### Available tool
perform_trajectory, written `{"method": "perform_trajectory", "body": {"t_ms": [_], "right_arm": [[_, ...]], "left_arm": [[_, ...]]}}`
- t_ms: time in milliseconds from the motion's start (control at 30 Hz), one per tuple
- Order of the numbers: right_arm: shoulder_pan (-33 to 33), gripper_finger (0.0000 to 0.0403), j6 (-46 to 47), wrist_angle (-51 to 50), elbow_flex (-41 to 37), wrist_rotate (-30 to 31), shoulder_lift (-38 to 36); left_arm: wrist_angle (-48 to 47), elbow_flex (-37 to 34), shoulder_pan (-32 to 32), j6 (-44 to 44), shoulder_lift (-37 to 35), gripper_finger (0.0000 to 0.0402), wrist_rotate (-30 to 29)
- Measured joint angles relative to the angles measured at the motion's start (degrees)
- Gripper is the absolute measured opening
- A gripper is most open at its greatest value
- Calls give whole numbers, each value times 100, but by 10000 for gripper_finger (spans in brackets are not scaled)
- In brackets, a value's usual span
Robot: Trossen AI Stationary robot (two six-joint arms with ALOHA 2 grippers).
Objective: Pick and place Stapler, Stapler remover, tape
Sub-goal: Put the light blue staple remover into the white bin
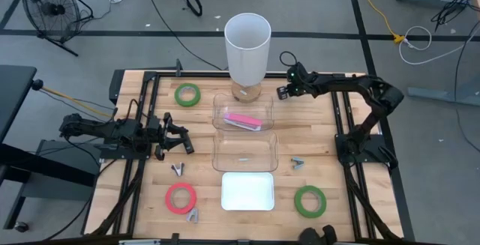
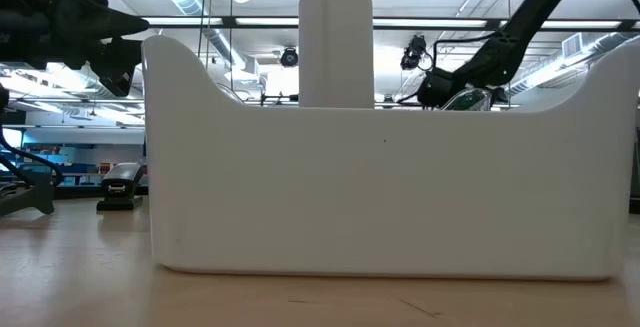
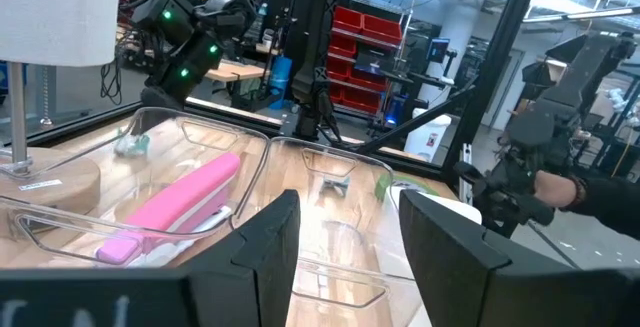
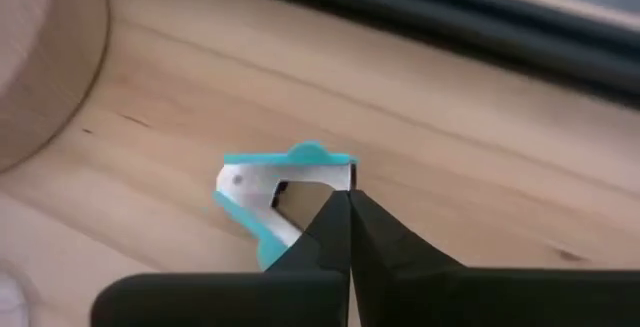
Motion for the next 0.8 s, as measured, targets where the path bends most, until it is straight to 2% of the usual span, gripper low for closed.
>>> {"method": "perform_trajectory", "body": {"t_ms": [300, 533, 667, 800], "right_arm": [[-94, 0, -138, -293, 0, -407, -889], [-74, 0, -156, -1012, 0, -653, -1606], [76, 15, -242, -1016, 2, -692, -1527], [138, 64, -378, -961, 2, -686, -1161]], "left_arm": [[-53, 0, 11, 87, 1, 177, -101], [-56, 0, 11, 87, 1, 177, -111], [-58, 0, 11, 87, 1, 177, -120], [-58, 0, 11, 61, 1, 177, -109]]}}
